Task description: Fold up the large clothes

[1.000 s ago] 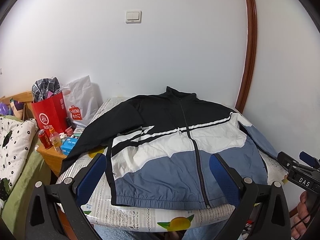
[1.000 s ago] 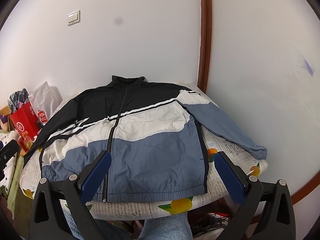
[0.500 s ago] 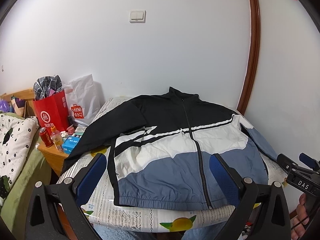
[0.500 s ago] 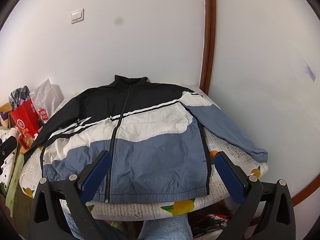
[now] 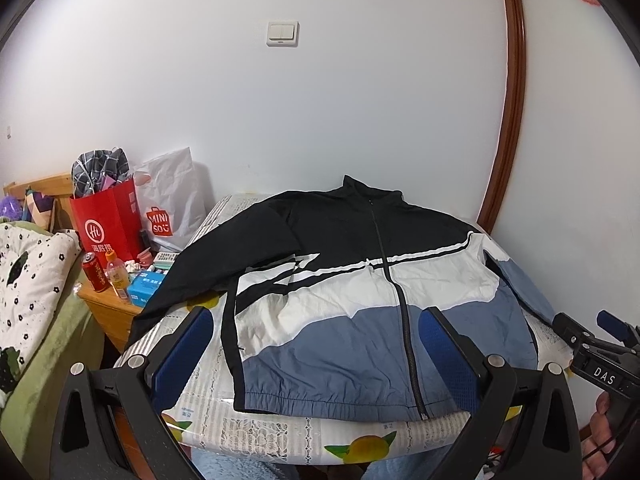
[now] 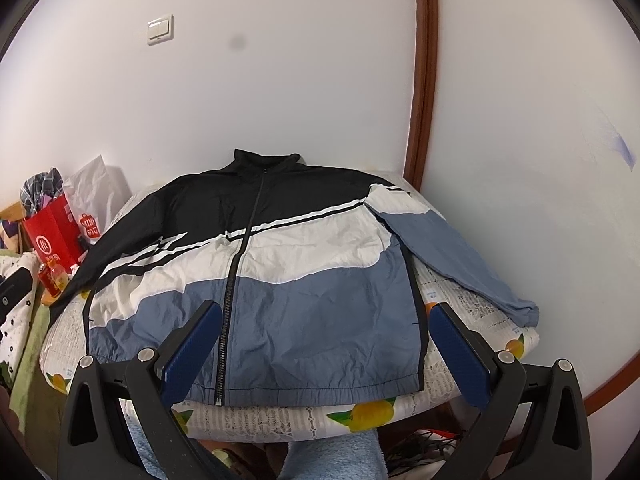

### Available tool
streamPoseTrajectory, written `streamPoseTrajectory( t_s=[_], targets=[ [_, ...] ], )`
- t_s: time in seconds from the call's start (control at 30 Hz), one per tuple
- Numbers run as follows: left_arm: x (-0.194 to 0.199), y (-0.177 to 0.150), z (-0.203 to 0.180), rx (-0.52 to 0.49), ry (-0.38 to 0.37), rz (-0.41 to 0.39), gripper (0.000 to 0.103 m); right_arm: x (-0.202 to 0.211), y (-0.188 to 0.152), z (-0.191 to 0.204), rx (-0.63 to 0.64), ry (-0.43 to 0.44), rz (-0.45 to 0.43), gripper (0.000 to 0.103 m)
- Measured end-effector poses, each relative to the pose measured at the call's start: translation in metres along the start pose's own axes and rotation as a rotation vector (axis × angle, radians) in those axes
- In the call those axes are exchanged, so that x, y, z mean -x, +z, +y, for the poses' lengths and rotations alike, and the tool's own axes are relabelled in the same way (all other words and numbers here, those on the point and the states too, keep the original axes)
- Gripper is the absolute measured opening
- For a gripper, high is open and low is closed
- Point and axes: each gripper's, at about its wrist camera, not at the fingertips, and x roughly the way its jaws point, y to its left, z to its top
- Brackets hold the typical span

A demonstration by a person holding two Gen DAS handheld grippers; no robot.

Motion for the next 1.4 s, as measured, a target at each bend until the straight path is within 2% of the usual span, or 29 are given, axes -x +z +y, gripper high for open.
streamPoseTrajectory(
  t_s=[1.0,1.13,1.27,1.4],
  targets=[
    [-0.010,-0.004,0.008,0.015,0.005,0.014,0.103,-0.010,0.001,0.005,0.013,-0.022,0.018,0.102],
    [-0.018,-0.002,0.008,0.017,0.014,0.019,0.103,-0.015,0.001,0.005,0.020,-0.026,0.025,0.102],
    [-0.031,-0.002,0.011,0.036,-0.012,0.047,0.103,-0.024,0.002,0.003,0.015,-0.023,0.038,0.102],
    [-0.051,-0.002,0.016,0.041,-0.004,0.081,0.103,-0.035,0.003,-0.001,0.001,-0.011,0.058,0.102]
  ],
)
